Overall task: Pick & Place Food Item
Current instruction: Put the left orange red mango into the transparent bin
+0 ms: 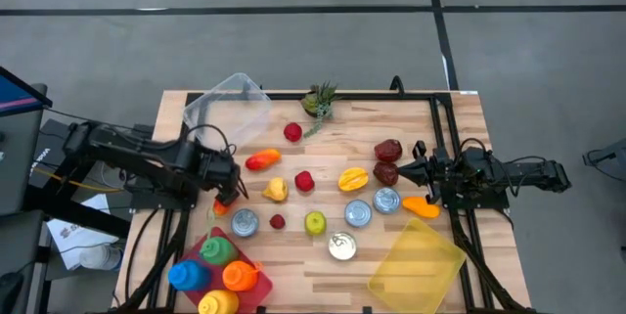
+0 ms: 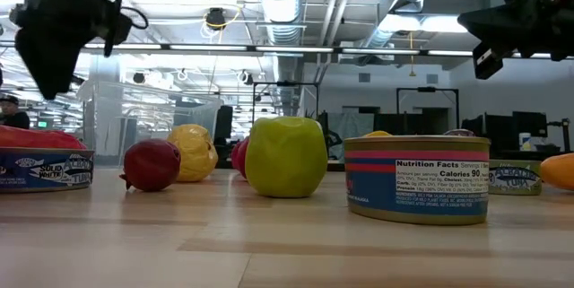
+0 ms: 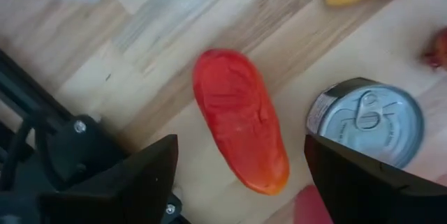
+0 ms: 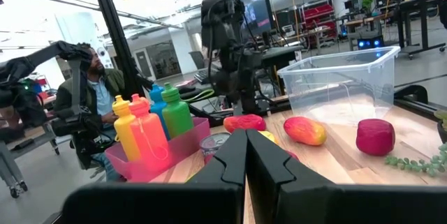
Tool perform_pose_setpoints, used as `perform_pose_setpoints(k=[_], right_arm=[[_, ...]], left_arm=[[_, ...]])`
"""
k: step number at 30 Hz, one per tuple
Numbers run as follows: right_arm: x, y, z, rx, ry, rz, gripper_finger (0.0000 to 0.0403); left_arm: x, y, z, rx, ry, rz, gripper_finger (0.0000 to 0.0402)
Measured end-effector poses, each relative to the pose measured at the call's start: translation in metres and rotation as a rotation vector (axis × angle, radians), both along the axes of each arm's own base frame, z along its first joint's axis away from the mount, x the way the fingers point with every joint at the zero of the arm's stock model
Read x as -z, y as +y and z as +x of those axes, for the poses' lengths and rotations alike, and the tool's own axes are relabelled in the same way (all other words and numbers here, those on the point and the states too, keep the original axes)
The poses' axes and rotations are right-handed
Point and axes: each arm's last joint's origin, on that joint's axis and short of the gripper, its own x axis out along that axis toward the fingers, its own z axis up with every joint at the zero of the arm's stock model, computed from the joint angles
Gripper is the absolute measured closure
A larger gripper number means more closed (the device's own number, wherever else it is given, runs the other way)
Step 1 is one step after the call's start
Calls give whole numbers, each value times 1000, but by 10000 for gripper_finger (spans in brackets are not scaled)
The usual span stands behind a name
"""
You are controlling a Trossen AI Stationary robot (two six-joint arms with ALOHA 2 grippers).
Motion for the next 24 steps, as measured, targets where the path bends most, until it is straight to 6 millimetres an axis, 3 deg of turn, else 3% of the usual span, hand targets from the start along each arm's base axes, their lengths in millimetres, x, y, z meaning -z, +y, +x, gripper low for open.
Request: perform_pose_setpoints(k=[15, 24], right_arm=[[0, 0, 0, 0, 0, 0, 403], [0, 0, 0, 0, 0, 0, 403]], left_arm=[[32, -3, -8, -159, 38, -41, 95], [53, -7, 1, -159, 53, -96, 96]])
